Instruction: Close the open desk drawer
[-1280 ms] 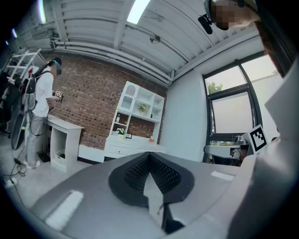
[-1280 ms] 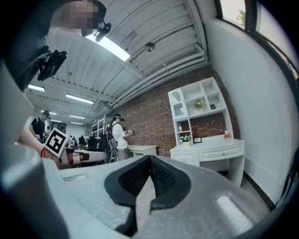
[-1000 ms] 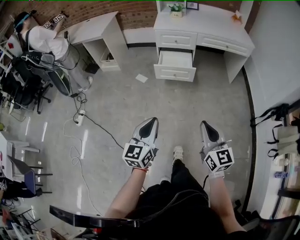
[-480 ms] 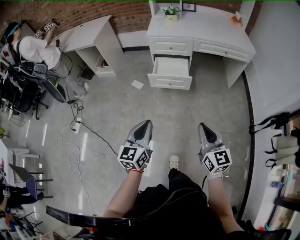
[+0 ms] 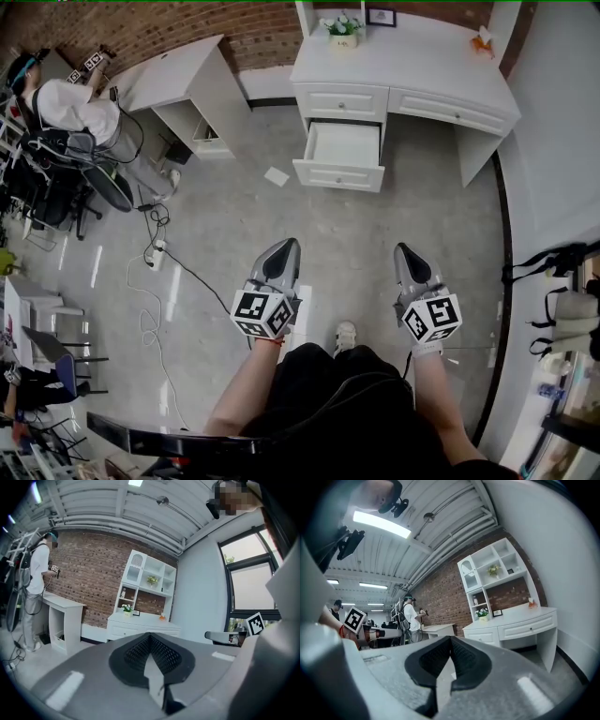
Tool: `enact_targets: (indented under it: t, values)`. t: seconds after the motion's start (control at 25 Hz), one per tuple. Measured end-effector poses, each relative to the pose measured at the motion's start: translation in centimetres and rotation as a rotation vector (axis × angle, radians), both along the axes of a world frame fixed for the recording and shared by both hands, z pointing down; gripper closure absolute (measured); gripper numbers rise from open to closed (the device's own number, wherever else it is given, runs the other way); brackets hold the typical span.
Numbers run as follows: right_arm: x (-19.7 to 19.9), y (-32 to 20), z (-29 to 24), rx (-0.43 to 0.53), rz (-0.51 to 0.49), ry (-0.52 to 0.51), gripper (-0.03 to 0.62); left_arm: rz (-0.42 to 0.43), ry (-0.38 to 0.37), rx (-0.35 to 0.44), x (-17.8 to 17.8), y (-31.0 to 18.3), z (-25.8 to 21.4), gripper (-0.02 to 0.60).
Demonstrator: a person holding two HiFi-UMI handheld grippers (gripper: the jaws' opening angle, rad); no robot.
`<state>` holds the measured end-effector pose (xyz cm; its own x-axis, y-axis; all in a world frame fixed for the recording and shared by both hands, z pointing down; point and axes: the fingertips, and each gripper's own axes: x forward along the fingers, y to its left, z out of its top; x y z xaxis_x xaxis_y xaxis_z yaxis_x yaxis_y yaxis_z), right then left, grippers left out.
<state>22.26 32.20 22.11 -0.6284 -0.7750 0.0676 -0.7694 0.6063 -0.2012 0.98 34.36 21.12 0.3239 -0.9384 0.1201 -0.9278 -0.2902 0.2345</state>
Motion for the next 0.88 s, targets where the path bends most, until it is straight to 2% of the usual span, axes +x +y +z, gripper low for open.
enact_targets:
  t: [0.44,0.88]
  values:
    - [1.1,-3.5,0.5,-0.019,0.021,-0.074,0.594,-0.016,-0.045,0.003,-0.3,-3.6,-1.0,0.578]
    - [0.1,-8.6,2.6,-0.069,0.077,-0.084,0.594,0.036,-0.023,-0.038,-1.9,-10.2,1.8,0.578]
